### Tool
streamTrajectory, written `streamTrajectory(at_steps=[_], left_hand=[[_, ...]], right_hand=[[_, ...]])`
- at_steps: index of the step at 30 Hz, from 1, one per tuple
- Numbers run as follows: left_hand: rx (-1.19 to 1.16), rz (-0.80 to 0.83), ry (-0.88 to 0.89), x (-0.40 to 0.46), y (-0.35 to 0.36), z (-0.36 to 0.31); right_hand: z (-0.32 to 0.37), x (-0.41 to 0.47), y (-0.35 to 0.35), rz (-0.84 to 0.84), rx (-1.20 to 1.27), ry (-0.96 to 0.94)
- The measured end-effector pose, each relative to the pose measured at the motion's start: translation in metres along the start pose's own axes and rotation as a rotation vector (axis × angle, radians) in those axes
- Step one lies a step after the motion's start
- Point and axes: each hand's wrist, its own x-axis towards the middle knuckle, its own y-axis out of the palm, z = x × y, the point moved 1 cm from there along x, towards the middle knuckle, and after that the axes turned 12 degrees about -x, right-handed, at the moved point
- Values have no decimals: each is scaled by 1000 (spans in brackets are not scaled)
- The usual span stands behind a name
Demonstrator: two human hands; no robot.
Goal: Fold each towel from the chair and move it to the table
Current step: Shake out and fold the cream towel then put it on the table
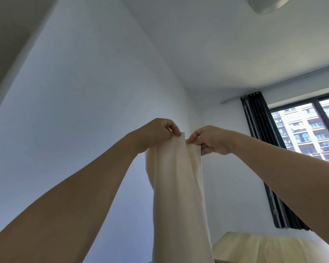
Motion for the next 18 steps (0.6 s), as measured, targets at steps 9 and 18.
streamTrajectory(at_steps=[9, 18], left_hand=[[-12, -223, -6, 10, 4, 21], [-49, -235, -43, 11, 8, 25]], right_hand=[[13, -14, 4, 185, 280, 18], [13, -12, 6, 110, -1, -84]])
